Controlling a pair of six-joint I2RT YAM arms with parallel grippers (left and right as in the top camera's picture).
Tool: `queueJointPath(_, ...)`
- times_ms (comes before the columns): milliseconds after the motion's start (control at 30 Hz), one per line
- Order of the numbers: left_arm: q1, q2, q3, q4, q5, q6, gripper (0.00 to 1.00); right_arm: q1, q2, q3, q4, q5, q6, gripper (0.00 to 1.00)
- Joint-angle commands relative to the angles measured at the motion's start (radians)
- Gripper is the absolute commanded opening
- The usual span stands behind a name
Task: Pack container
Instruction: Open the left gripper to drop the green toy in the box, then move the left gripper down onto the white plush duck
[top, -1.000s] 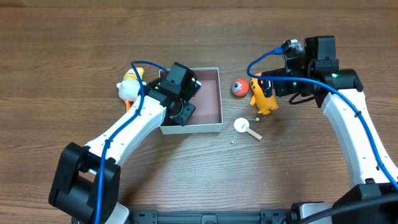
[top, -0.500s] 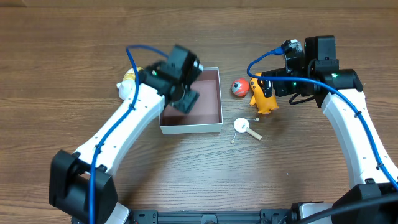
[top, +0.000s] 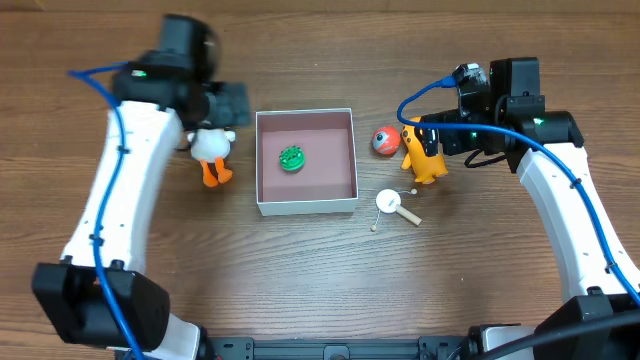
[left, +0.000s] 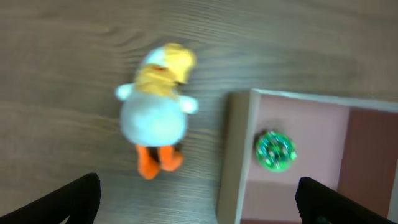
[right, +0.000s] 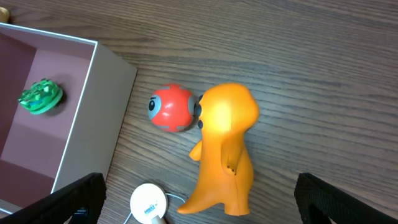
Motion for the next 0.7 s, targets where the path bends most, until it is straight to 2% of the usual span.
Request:
queueJointPath(0,0.105,0.0,-0.057,0.032,0.077,-0.082,1.0,0.001,0.005,0.013,0.006,0.003,-0.003,1.0)
queueJointPath(133,0.132,0.0,-0.141,0.114,0.075,-0.087,1.0,0.001,0.005,0.013,0.006,0.003,-0.003,1.0)
queueJointPath(333,0.129,0.016,-0.288,0.258,0.072,-0.003,1.0,0.001,0.005,0.013,0.006,0.003,-0.003,1.0)
queueJointPath(667,0.13,0.126,-0.37,0.323,0.05,0.032,0.98,0.001,0.005,0.013,0.006,0.003,-0.003,1.0)
